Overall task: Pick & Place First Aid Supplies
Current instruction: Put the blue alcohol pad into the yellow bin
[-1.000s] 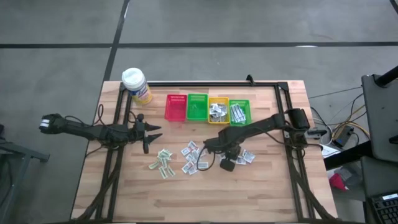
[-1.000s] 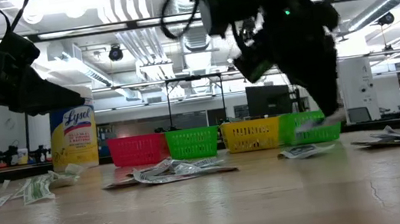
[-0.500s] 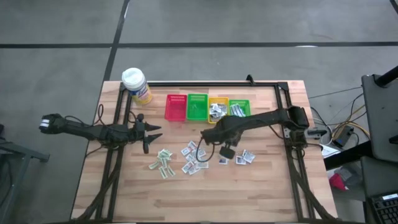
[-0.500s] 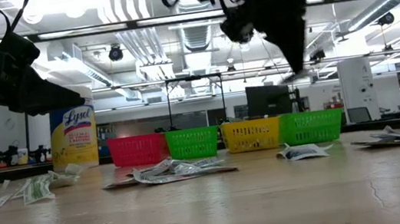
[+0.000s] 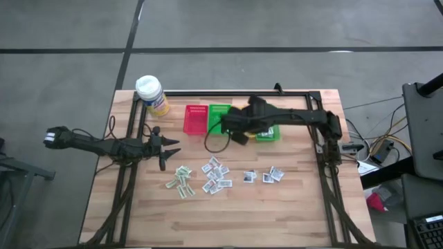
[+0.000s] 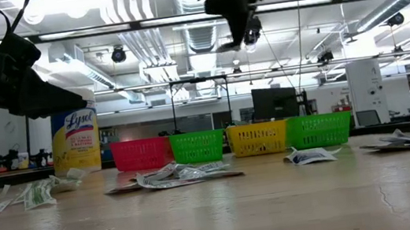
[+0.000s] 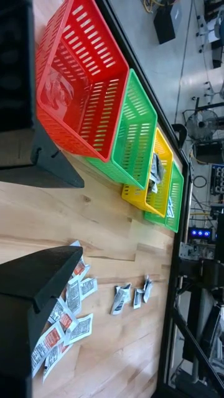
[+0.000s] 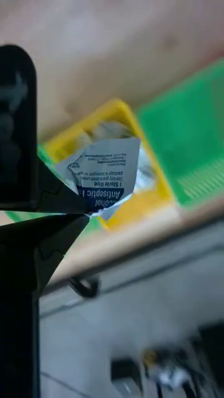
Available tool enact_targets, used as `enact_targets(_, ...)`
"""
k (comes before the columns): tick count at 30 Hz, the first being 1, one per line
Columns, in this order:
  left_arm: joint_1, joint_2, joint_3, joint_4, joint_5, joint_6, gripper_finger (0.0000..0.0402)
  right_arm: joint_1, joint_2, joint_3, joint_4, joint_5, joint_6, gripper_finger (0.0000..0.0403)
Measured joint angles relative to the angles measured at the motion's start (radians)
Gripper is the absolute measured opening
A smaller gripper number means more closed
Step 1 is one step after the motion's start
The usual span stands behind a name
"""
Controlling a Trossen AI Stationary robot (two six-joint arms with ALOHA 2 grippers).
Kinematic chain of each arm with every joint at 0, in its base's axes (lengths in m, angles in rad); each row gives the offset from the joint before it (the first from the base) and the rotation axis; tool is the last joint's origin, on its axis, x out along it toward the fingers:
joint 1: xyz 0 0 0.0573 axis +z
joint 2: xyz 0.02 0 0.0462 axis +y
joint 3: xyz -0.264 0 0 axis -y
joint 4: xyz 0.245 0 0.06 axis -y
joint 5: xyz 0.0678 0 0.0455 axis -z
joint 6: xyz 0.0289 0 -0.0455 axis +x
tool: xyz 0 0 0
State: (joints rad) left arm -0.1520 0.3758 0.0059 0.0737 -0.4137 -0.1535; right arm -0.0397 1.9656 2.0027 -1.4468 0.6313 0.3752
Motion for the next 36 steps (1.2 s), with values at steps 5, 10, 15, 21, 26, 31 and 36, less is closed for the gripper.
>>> enact_targets(5, 0.0, 0.0, 0.0, 0.0, 0.0, 0.0, 0.0158, -0.038, 0.0, 0.022, 0.115, 0.084, -0.096, 0.0008)
enact_targets(10, 0.0, 0.0, 0.0, 0.0, 0.0, 0.0, 0.0158, -0.083, 0.0, -0.019, 0.212, 0.087, -0.181, 0.0008)
enact_targets(15, 0.0, 0.0, 0.0, 0.0, 0.0, 0.0, 0.0158, -0.134, 0.0, -0.095, 0.234, 0.084, -0.196, 0.0008)
enact_targets(21, 0.0, 0.0, 0.0, 0.0, 0.0, 0.0, 0.0158, -0.182, 0.001, -0.215, 0.29, 0.022, -0.196, 0.0008)
enact_targets(26, 0.0, 0.0, 0.0, 0.0, 0.0, 0.0, 0.0158, -0.2, 0.001, -0.303, 0.379, -0.047, -0.204, 0.0008)
enact_targets(31, 0.0, 0.0, 0.0, 0.0, 0.0, 0.0, 0.0158, -0.208, 0.001, -0.364, 0.445, -0.1, -0.248, 0.0008)
enact_targets(36, 0.0, 0.0, 0.0, 0.0, 0.0, 0.0, 0.0158, -0.216, 0.002, -0.41, 0.484, -0.158, -0.274, 0.0008)
